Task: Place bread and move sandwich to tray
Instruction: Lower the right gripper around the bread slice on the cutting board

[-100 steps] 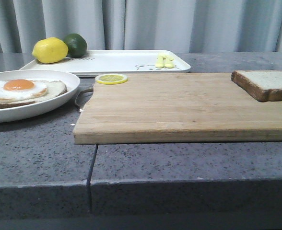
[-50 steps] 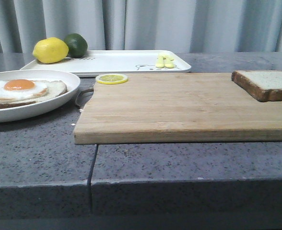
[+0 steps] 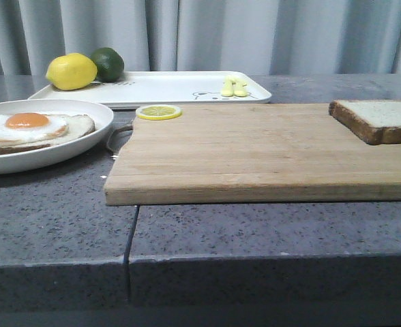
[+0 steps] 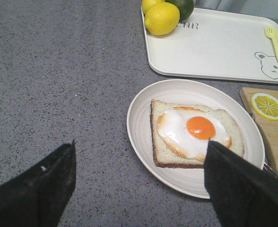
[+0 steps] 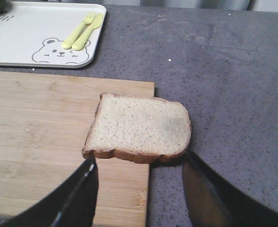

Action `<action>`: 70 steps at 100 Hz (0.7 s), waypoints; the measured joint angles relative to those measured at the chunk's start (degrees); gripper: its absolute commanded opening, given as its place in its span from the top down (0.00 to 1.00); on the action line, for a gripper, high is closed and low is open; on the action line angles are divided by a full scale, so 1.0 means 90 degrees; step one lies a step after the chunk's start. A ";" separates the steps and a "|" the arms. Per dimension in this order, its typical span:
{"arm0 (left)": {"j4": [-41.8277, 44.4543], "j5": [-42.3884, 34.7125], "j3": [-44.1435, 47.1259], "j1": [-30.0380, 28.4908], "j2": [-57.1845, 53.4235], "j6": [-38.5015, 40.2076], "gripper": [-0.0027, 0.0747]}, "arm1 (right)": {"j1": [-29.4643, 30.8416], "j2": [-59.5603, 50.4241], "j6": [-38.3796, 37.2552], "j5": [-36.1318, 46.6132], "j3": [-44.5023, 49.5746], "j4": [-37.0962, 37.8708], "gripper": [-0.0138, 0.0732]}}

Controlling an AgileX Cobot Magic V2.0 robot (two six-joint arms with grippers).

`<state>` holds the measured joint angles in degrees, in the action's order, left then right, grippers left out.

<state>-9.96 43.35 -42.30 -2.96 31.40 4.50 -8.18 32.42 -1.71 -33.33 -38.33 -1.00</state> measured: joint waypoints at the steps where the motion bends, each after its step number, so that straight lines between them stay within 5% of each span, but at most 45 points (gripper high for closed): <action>1: 0.0000 0.0000 0.0000 0.0000 0.0000 0.0000 0.33 | 0.0000 0.0000 0.0000 0.0000 0.0000 0.0000 0.36; 70: -0.0011 0.0025 0.0000 0.0000 0.0000 0.0000 0.47 | 0.0000 0.0000 0.0000 0.0000 0.0000 0.0000 0.36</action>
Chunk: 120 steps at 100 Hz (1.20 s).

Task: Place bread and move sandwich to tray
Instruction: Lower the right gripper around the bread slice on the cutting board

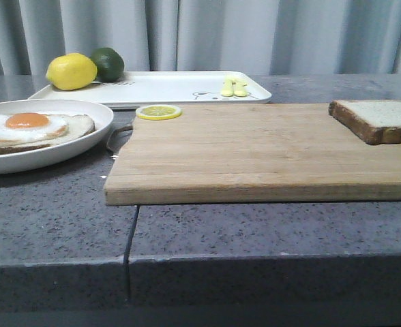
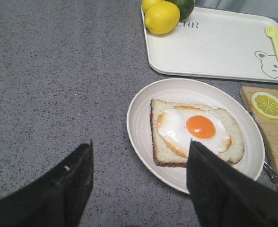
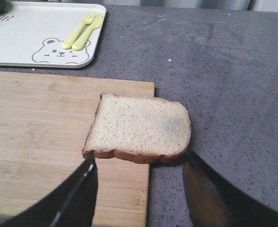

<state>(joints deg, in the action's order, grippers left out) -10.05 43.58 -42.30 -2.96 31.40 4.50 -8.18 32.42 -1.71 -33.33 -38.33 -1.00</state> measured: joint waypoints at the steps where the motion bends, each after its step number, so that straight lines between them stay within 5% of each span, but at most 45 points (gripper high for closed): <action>1: 0.0000 0.0000 0.0000 0.0000 0.0000 0.0000 0.47 | 0.0000 0.0000 0.0000 0.0000 0.0000 0.0000 0.36; 72: 0.0000 0.0000 0.0000 0.0000 0.0000 0.0000 0.49 | 0.0389 0.0063 0.0152 0.0100 0.0000 -0.0349 0.36; 88: 0.0000 0.0000 0.0000 0.0000 0.0000 0.0000 0.49 | 0.1382 0.0419 0.1004 0.0111 0.0000 -0.1398 0.36; 120: 0.0000 0.0000 0.0000 0.0000 0.0000 0.0000 0.49 | 0.2819 0.1954 0.3713 0.0337 0.0000 -0.4888 0.36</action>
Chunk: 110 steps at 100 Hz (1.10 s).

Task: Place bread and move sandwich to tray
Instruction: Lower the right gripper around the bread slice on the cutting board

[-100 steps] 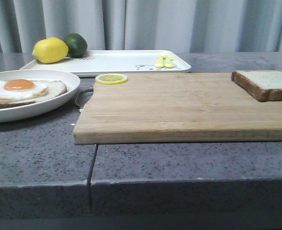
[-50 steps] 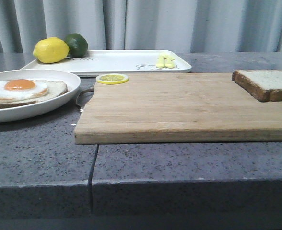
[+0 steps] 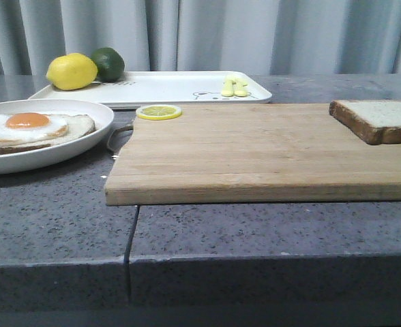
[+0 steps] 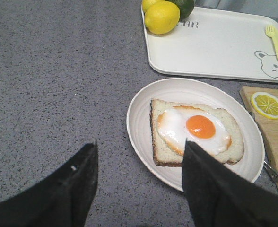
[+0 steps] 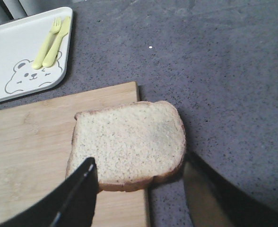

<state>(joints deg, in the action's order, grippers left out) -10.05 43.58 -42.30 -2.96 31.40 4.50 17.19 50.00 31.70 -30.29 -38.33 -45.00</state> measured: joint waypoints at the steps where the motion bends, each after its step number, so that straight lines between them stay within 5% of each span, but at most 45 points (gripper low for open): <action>1: 0.0000 0.0000 0.0000 0.0000 0.0000 0.0000 0.49 | 0.0014 0.0077 0.0045 0.0000 0.0000 -0.0124 0.36; 29: 0.0000 0.0000 0.0000 0.0000 0.0000 0.0000 0.49 | 0.0301 0.1150 0.1669 0.0375 0.0000 -0.2328 0.36; 110: 0.0000 0.0000 -0.0003 0.0000 0.0000 0.0000 0.49 | 0.0306 0.2928 0.2297 0.0457 0.0000 -0.3070 0.36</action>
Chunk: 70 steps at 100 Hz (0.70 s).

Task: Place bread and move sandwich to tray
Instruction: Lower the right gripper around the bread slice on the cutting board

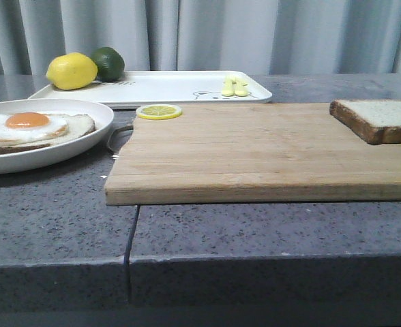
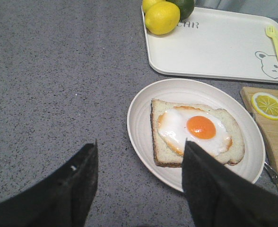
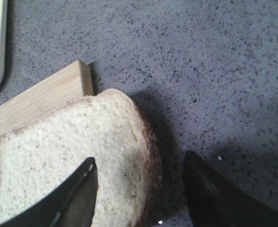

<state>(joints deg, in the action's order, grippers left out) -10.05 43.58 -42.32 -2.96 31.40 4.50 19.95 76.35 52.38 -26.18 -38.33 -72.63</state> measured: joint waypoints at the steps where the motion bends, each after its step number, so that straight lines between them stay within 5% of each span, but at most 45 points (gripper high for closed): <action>1: 0.0000 0.0000 0.0000 0.0000 0.0000 0.0000 0.49 | 0.0000 0.0019 -0.0003 0.0000 0.0000 -0.0017 0.36; 70: 0.0000 0.0000 0.0000 0.0000 0.0000 0.0000 0.49 | 0.0000 0.0667 0.0669 -0.0430 -0.0003 -0.0919 0.36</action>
<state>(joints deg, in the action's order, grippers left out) -10.05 43.58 -42.32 -2.96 31.40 4.50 19.95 82.36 58.40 -30.06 -38.36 -80.90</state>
